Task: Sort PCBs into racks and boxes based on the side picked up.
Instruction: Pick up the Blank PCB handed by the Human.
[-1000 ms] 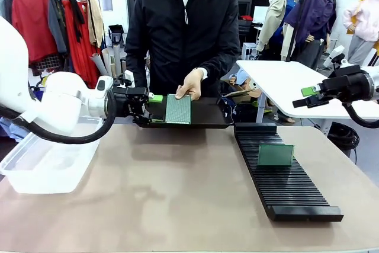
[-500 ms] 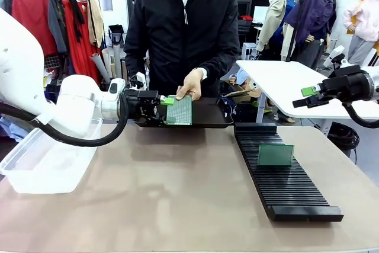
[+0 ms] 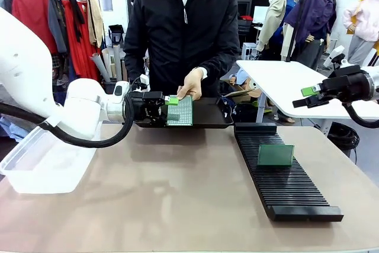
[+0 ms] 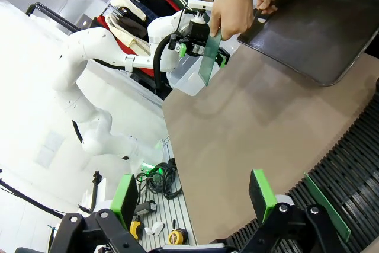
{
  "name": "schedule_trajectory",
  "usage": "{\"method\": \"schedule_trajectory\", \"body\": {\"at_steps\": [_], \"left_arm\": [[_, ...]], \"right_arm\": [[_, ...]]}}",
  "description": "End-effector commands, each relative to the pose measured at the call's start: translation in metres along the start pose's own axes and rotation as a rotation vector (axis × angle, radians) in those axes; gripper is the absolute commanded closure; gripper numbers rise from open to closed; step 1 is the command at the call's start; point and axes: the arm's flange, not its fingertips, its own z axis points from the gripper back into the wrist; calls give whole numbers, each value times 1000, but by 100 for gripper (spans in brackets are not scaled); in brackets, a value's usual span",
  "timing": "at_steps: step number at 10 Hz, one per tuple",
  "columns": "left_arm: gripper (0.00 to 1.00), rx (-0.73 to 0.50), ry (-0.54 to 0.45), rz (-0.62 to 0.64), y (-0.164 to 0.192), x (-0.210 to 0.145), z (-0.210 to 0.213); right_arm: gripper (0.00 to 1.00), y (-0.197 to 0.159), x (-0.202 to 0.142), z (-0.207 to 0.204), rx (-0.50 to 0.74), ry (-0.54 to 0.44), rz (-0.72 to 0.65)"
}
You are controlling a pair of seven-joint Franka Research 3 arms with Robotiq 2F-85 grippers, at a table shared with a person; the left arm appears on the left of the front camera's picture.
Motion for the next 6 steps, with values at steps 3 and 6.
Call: {"method": "schedule_trajectory", "body": {"at_steps": [3, 6], "left_arm": [[25, 13, -36, -37, 1, 2, 0], [63, 11, -31, -37, 1, 1, 1]], "right_arm": [[0, 1, 2, -1, -13, 0, 5], [0, 1, 2, -1, -13, 0, 5]]}}
